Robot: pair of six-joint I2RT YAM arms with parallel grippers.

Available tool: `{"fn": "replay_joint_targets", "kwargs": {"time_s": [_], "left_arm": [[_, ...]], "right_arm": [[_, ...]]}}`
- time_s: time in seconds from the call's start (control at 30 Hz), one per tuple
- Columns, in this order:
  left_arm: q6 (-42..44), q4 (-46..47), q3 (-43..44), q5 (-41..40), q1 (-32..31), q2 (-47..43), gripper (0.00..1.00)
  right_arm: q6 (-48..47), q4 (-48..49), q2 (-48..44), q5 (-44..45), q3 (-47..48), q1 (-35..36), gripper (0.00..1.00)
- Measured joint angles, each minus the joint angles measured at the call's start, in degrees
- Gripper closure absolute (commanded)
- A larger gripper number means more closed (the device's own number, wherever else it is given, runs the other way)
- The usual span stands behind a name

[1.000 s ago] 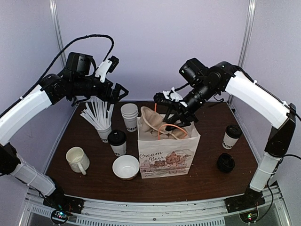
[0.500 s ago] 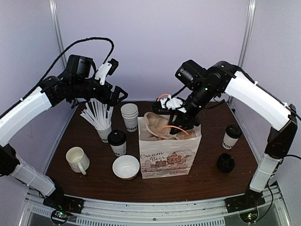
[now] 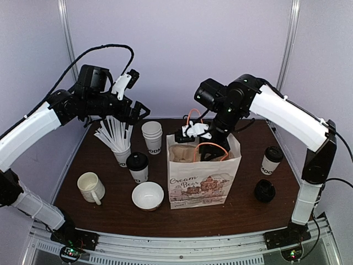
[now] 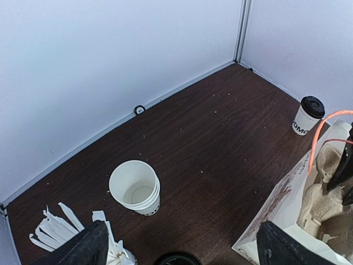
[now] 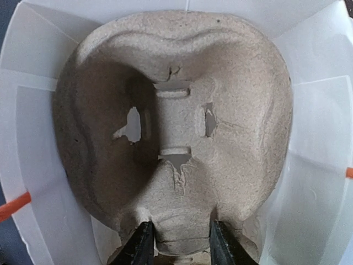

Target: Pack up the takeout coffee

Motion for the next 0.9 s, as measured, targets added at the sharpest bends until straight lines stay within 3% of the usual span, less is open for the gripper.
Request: {"fn": "replay_joint_targets", "kwargs": {"time_s": [0.37, 0.7, 0.9], "left_arm": [[0.02, 0.04, -1.11, 0.07, 0.00, 0.13, 0.03], [0.02, 0.48, -1.66, 0.07, 0.04, 0.24, 0.03], [0.00, 1.09, -2.40, 0.07, 0.04, 0.24, 0.02]], "right_arm": [[1.66, -1.75, 2.56, 1.86, -2.54, 0.79, 0.63], [4.42, 4.94, 2.32, 2.43, -17.14, 1.73, 0.62], [4.85, 8.44, 2.32, 2.67, -20.96, 2.47, 0.62]]}}
